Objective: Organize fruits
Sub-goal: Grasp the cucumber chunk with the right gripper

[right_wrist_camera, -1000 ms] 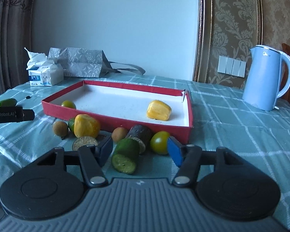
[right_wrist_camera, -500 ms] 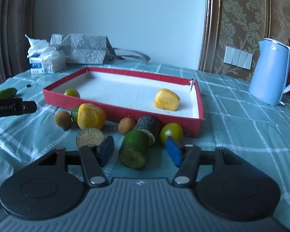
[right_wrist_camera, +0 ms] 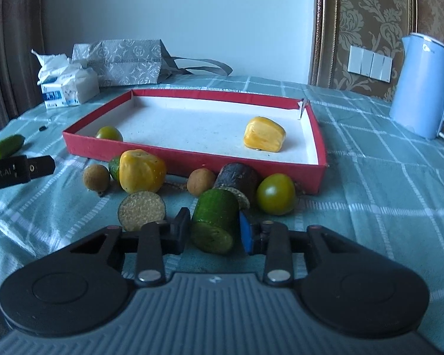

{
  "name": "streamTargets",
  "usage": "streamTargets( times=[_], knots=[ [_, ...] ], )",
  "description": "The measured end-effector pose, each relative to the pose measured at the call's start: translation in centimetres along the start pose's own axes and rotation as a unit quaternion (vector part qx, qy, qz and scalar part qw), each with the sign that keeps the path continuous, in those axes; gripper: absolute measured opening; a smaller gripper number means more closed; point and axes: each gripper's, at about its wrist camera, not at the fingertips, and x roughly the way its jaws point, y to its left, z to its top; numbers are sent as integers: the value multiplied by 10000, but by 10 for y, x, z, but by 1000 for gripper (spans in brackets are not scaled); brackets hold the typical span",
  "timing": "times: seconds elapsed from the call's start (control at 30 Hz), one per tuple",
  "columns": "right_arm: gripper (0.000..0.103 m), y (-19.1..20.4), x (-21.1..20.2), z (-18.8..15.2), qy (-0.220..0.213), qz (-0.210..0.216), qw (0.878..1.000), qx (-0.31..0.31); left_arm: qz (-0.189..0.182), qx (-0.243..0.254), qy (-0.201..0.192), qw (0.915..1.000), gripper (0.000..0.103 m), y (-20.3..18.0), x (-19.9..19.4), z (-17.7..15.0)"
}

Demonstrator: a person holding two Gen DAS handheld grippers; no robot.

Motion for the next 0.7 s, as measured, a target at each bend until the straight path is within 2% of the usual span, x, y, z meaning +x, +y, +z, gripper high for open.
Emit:
streamTargets(
  times=[0.33, 0.53, 0.7],
  knots=[
    [33, -15, -38, -6, -598, 251, 9977, 196, 2, 0, 16, 10000, 83, 0, 0, 0],
    [33, -41, -50, -13, -950, -62, 9954, 111, 32, -4, 49, 10000, 83, 0, 1, -2],
    [33, -82, -47, -16, -961, -242, 9929, 663, 74, 23, 99, 9999, 83, -1, 2, -2]
  ],
)
